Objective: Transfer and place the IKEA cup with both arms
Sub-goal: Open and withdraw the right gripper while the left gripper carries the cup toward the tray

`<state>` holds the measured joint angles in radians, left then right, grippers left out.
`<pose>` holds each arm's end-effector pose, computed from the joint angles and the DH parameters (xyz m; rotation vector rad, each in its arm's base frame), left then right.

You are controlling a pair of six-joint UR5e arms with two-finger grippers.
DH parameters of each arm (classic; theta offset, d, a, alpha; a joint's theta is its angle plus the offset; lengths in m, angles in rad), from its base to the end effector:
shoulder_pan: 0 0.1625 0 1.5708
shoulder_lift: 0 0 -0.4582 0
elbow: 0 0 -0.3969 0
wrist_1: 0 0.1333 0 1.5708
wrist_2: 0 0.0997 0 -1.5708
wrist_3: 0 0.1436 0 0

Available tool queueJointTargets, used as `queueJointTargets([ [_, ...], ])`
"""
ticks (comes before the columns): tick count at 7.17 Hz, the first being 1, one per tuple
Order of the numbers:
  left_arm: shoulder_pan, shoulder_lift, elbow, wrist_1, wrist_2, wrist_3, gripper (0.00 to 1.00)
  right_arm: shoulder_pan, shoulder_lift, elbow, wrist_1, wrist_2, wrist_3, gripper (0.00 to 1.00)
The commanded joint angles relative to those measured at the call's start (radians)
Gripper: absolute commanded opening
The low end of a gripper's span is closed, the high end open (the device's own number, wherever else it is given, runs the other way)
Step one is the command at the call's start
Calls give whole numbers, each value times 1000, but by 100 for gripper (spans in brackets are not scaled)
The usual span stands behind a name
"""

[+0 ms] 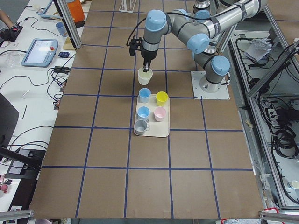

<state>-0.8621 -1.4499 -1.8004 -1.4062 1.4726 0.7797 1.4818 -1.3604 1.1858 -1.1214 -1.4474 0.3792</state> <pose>0.1789 -0.4352 0.4372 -0.1144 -3.1006 0.1671 0.1020 -0.5551 0.5153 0.7276 2.9395 0.4414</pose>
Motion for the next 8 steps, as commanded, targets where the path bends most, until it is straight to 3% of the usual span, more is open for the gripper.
queueJointTargets([
  [1, 177, -52, -7, 1, 28, 271, 0, 80, -78, 93, -102, -153, 30, 100],
  [3, 309, -131, -10, 12, 15, 435, 0, 83, -149, 239, -183, -157, 29, 100],
  [4, 340, -182, -19, 79, 17, 494, 0, 83, -179, 309, -263, -154, 18, 100],
  [6, 351, -245, -34, 127, 18, 503, 0, 84, -233, 409, -317, -142, 17, 100],
  [8, 353, -279, -51, 156, 14, 487, 0, 68, -247, 428, -369, -142, -92, 100],
])
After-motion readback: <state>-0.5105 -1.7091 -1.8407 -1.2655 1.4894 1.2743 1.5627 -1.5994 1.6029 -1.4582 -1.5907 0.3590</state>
